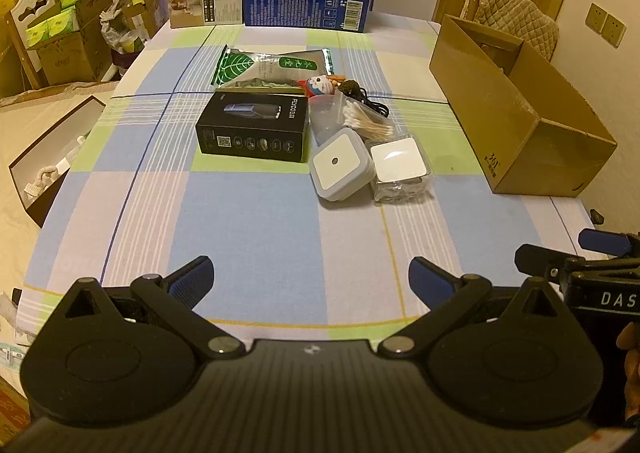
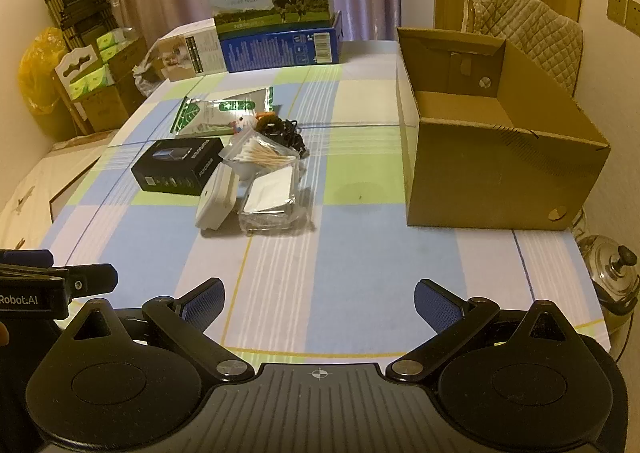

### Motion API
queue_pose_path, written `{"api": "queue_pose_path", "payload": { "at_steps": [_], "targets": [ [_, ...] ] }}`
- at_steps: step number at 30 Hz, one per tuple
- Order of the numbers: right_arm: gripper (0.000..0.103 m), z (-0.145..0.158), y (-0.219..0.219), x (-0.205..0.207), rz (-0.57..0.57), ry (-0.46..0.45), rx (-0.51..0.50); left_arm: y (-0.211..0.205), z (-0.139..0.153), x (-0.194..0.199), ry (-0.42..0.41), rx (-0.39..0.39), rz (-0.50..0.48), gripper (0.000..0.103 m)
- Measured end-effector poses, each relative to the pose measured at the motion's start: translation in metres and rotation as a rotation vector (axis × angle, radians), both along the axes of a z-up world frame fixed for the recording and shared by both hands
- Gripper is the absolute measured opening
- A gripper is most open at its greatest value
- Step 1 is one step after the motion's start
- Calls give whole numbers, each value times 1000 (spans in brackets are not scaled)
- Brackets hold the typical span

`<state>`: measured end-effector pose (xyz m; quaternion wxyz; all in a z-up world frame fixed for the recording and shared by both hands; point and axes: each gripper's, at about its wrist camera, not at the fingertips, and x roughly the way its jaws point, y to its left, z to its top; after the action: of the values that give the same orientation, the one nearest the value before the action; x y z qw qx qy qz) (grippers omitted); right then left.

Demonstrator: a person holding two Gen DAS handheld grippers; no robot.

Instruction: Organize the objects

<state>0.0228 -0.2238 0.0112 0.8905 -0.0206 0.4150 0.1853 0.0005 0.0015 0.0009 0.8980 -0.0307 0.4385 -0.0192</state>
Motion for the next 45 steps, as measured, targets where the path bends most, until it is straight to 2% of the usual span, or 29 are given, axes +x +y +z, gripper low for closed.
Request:
{"api": "queue_pose_path", "payload": {
  "at_steps": [45],
  "targets": [
    [99,-4,5,7,23,7,5,5,0,10,15,-9,6,102]
  ]
}}
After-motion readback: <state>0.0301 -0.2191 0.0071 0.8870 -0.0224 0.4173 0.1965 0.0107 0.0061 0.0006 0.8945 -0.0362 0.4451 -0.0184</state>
